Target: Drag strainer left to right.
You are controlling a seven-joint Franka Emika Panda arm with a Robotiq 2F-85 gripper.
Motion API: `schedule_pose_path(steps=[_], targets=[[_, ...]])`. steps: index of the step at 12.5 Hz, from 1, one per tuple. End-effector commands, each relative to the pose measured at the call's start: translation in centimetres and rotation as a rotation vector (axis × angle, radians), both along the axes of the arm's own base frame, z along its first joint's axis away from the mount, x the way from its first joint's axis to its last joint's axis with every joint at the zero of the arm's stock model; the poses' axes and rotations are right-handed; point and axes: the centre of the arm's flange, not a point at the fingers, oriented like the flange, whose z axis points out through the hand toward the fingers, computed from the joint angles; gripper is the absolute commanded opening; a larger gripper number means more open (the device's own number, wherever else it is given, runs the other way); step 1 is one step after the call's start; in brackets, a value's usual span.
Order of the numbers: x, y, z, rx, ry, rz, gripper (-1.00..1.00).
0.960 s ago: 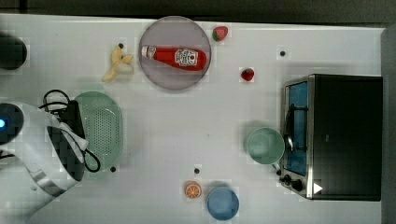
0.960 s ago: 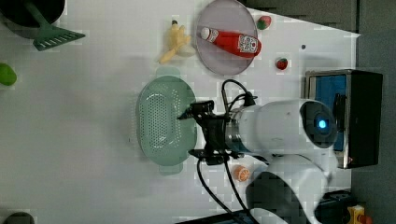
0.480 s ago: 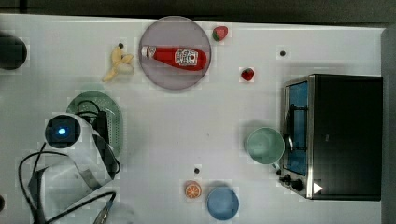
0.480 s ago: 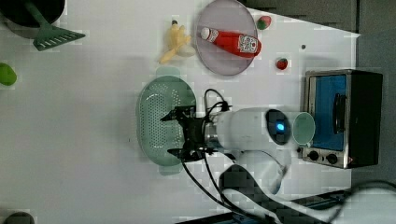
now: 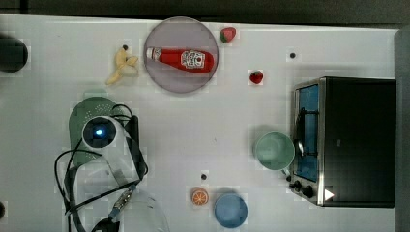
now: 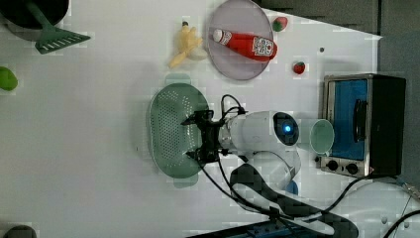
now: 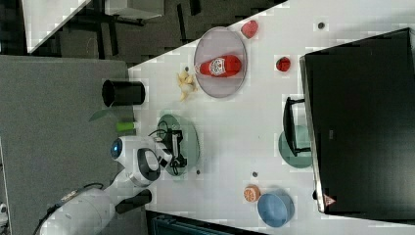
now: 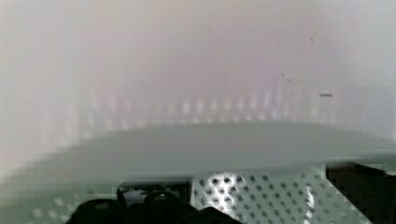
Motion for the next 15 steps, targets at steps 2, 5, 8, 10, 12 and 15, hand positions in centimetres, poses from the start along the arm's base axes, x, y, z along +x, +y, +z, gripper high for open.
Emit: schedule_pose_path(steps=[2,5,8,10,12,15], targets=[[1.8,-1.0,1.9,-0.018,-0.037,-0.063,1.0],[2.5,-3.7,2.1,-0.038,-0.045,-0.096,1.0],[2.5,-7.0,2.3,-0.06,-0.044,-0.109,1.0],[2.4,-9.3,2.5,-0.072,-0.044,-0.102,1.0],[2.1,-11.8,2.4,-0.084,-0.043,-0.068,1.0],[2.3,-15.9,2.5,-0.109,-0.046,-0.078,1.0]])
